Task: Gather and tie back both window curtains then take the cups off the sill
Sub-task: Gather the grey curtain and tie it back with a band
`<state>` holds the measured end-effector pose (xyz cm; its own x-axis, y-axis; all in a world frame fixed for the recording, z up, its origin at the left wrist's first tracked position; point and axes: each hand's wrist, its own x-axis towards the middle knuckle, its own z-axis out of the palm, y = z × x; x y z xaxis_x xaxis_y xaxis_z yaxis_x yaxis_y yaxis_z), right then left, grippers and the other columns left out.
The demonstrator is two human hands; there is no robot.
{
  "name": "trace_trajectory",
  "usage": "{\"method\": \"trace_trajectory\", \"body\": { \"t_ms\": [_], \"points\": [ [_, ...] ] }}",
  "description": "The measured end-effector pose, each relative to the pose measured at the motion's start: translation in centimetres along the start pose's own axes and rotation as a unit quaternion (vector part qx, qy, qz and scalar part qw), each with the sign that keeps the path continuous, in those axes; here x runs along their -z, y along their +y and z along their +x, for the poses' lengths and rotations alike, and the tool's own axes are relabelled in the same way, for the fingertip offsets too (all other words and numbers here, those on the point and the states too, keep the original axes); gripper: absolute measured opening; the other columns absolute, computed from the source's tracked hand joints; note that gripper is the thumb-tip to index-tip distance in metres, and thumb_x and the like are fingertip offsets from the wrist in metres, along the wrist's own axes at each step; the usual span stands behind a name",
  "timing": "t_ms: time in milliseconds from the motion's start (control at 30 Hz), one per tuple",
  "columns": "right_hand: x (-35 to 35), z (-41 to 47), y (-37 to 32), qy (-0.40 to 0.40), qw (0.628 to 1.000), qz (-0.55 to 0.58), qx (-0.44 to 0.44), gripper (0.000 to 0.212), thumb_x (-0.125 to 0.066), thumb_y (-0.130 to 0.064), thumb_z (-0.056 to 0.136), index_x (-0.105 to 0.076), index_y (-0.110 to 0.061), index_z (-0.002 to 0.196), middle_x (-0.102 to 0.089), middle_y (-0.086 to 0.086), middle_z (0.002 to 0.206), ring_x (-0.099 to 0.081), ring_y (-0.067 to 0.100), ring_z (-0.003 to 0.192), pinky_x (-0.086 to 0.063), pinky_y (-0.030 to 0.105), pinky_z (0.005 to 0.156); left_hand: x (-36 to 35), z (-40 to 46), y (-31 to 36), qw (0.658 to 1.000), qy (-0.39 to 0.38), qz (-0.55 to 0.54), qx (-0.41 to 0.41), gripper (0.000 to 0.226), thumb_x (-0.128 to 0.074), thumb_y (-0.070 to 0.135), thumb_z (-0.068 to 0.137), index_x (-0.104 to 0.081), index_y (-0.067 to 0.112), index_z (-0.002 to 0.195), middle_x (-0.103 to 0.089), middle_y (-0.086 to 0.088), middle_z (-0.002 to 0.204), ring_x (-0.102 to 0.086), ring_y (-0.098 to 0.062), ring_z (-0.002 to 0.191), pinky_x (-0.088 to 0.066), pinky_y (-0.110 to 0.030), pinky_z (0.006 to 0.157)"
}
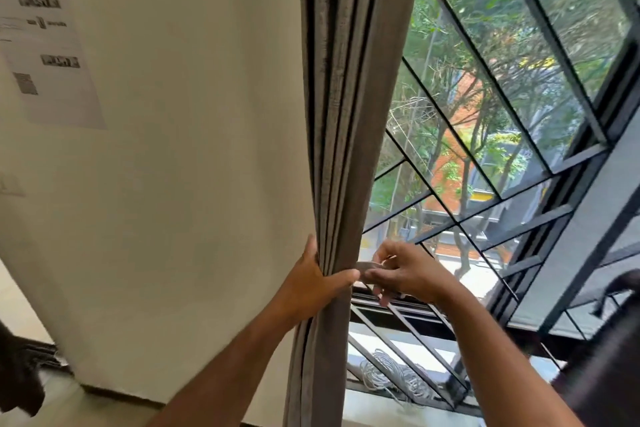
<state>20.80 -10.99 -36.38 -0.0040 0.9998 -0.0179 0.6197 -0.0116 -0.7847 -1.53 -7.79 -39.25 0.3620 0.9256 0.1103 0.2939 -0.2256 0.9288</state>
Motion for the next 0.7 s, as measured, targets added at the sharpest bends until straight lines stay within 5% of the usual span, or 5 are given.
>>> {"method": "trace_trajectory", "body": {
  "t_ms": [67, 167, 333, 467, 700],
  "points": [
    [0.2, -1.6, 0.2, 0.072, 0.994, 0.078, -0.021, 0.022, -0.087, -0.006, 0.089, -0.065, -0.006, 0.089, -0.076, 0.014, 0.072, -0.074, 0.037, 0.064, -0.058, 0.039, 0.057, -0.2, 0.2, -0.4, 0.999, 0.010, 0.015, -0.035, 0.042, -0.078, 0.041, 0.092, -0.064, 0.030, 0.129, -0.074, 0.008, 0.117, -0.073, -0.015, 0.110, -0.063, -0.035, 0.097],
    [-0.7, -4.3, 0.0, 0.143, 0.975, 0.164, -0.046, 0.021, -0.088, 0.002, 0.082, -0.068, 0.002, 0.086, -0.072, 0.019, 0.068, -0.069, 0.024, 0.060, -0.055, 0.032, 0.053, -0.9, 0.2, -0.3, 0.996, 0.043, 0.014, -0.073, 0.015, -0.072, 0.035, 0.095, -0.067, 0.032, 0.109, -0.073, 0.005, 0.099, -0.073, -0.009, 0.092, -0.065, -0.034, 0.083],
    [-5.9, -7.9, 0.7, 0.215, 0.944, 0.242, -0.060, 0.017, -0.084, 0.006, 0.084, -0.079, -0.009, 0.079, -0.079, 0.016, 0.074, -0.073, 0.025, 0.066, -0.060, 0.032, 0.057, -3.1, -0.2, -0.6, 0.984, 0.151, 0.059, -0.073, 0.032, -0.059, 0.048, 0.100, -0.044, 0.027, 0.119, -0.071, 0.002, 0.092, -0.075, -0.019, 0.079, -0.065, -0.045, 0.070],
    [-10.0, -8.7, -0.3, 0.219, 0.946, 0.239, -0.028, 0.024, -0.086, 0.001, 0.085, -0.085, -0.023, 0.082, -0.081, 0.009, 0.078, -0.073, 0.024, 0.071, -0.060, 0.034, 0.064, -4.8, -0.1, -1.1, 0.955, 0.174, 0.232, -0.067, 0.051, -0.046, 0.073, 0.097, -0.052, 0.027, 0.119, -0.059, 0.000, 0.112, -0.055, -0.023, 0.107, -0.051, -0.044, 0.095],
    [-11.0, -9.3, -1.9, 0.195, 0.935, 0.295, 0.010, 0.026, -0.078, 0.002, 0.093, -0.090, -0.020, 0.101, -0.087, 0.004, 0.100, -0.081, 0.014, 0.096, -0.061, 0.031, 0.091, -0.7, -0.6, 0.2, 0.998, -0.061, -0.034, -0.009, 0.029, -0.090, 0.050, 0.080, -0.081, 0.028, 0.096, -0.083, 0.006, 0.090, -0.078, -0.011, 0.084, -0.064, -0.042, 0.089]
  ]
}}
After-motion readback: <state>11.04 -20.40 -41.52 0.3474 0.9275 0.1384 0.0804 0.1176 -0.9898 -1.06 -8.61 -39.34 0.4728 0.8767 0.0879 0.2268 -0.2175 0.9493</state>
